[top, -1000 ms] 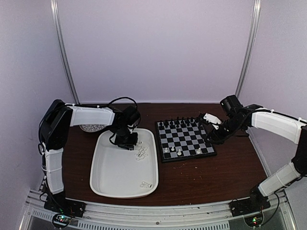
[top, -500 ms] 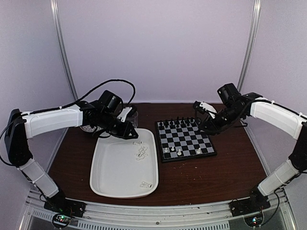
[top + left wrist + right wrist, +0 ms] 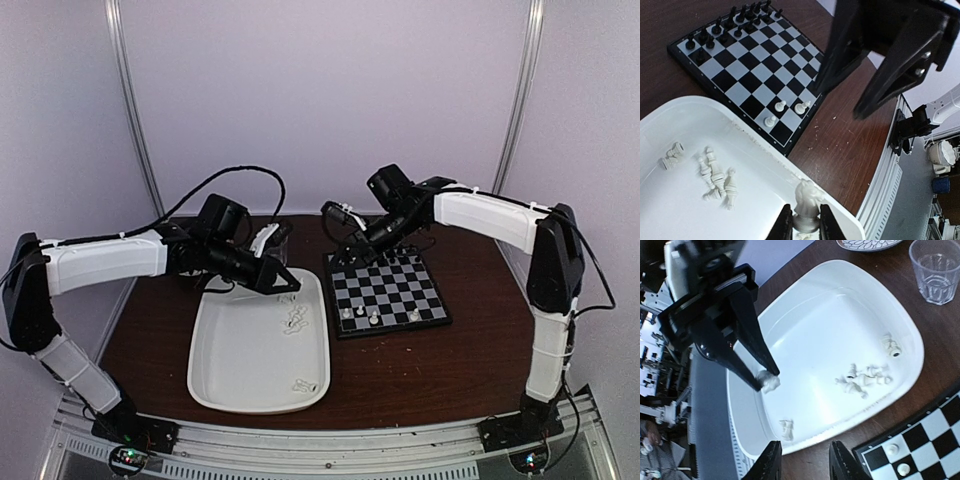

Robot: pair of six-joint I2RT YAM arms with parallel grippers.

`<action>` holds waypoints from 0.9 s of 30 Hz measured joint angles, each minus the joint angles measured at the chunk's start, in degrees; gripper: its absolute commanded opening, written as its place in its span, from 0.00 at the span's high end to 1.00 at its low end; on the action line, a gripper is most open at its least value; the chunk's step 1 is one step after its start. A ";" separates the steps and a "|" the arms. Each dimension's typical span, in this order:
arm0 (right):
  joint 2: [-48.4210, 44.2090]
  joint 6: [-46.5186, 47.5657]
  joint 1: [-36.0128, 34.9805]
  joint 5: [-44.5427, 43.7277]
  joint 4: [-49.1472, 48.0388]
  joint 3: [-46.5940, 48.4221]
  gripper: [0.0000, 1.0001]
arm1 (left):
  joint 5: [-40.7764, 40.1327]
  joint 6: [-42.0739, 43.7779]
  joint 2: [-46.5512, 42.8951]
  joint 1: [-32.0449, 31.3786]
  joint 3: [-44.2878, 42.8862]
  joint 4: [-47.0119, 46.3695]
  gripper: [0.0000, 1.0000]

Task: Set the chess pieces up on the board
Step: Pass from the left arm to the right

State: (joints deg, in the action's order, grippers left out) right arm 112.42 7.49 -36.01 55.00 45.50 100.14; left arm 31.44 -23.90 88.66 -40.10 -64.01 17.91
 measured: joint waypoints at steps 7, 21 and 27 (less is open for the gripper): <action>4.31 -12.74 -3.52 8.20 -5.05 0.76 0.60 | 0.74 0.48 -1.68 -0.55 -0.02 -1.88 0.88; 4.81 -31.32 -4.02 16.06 -22.03 -1.49 0.63 | -0.66 2.89 -1.75 -2.45 -0.04 -1.22 0.88; 5.14 -30.91 -4.02 16.26 -21.11 -2.19 0.63 | -2.40 3.10 -2.38 -2.45 -0.04 -1.01 0.88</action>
State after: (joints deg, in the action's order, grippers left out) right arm 117.56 -23.42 -40.03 71.26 24.38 97.95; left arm 29.04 -20.80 86.28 -42.54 -64.05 16.91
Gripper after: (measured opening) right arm 0.367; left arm 0.155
